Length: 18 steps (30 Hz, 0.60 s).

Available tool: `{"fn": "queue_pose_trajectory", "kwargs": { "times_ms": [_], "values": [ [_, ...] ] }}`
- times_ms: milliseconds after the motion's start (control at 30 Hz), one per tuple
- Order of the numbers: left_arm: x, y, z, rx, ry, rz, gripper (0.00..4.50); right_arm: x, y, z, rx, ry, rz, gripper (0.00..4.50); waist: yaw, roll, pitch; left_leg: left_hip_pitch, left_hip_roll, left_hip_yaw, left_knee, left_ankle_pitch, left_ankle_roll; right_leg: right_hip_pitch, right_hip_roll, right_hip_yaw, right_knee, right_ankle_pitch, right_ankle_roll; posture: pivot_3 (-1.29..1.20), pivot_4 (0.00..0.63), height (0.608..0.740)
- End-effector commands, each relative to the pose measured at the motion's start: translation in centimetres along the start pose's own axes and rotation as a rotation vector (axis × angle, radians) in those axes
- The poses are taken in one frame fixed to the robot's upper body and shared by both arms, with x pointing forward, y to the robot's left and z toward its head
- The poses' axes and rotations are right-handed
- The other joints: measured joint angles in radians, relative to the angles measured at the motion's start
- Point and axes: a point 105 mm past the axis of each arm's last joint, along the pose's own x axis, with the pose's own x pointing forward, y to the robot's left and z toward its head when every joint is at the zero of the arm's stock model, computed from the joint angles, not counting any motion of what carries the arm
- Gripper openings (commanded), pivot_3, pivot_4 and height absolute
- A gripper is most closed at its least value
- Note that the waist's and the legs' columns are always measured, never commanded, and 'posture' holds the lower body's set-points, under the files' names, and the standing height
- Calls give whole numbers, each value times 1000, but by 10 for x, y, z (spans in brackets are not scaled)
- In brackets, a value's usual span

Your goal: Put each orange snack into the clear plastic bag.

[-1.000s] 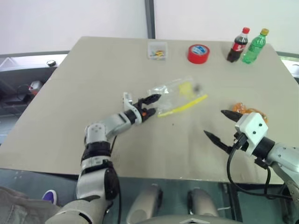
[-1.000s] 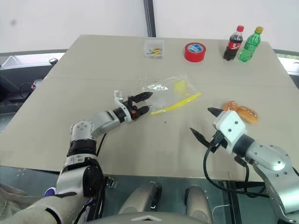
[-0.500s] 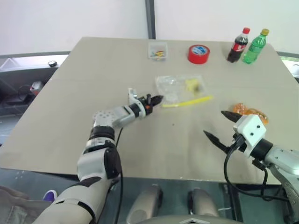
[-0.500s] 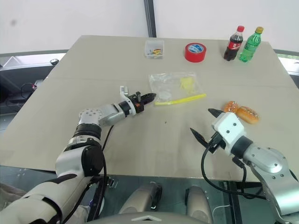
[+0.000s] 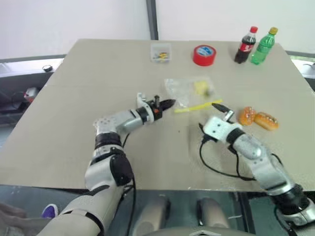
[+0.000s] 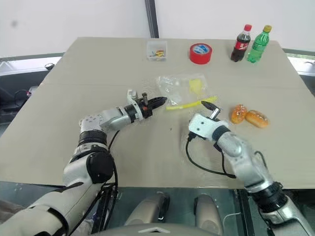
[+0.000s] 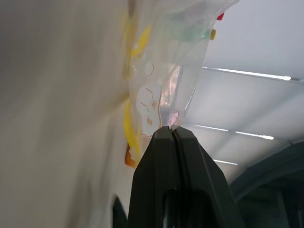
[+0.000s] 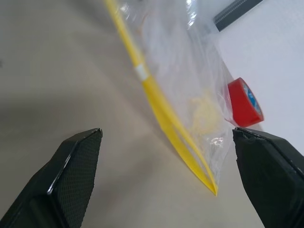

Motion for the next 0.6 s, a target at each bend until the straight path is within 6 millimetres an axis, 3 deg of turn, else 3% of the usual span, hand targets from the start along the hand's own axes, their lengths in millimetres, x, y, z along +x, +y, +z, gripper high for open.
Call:
{"fn": "queue_pose_trajectory", "kwargs": {
  "times_ms": [33, 300, 400, 600],
  "values": [
    [-12, -30, -3, 44, -32, -88, 45, 23, -2, 7, -122, -31, -76, 4500, -12, -1, 0, -1, 0, 1, 0, 0, 0, -1, 0, 2, 0, 0, 0, 0, 150, 740],
    [-35, -48, -19, 39, -156, -70, 45, 63, -20, 1, -86, 14, -262, 4500, -21, -1, 0, -7, 3, 5, 3, 0, 0, -7, 1, 5, 3, 1, -1, 0, 150, 740],
    [-38, -46, -19, 30, -199, -48, 0, 68, -25, -3, -52, 15, -276, 3582, -12, -1, 0, -7, 3, 5, 4, 1, -1, -8, 4, 5, 4, 2, -3, 0, 150, 740],
    [-44, -47, -18, 35, -245, -42, 0, 71, -29, -6, -23, -20, -264, 658, -16, -1, 0, -7, 3, 6, 3, 1, -1, -8, 4, 6, 3, 3, -3, 0, 150, 740]
  ]
}}
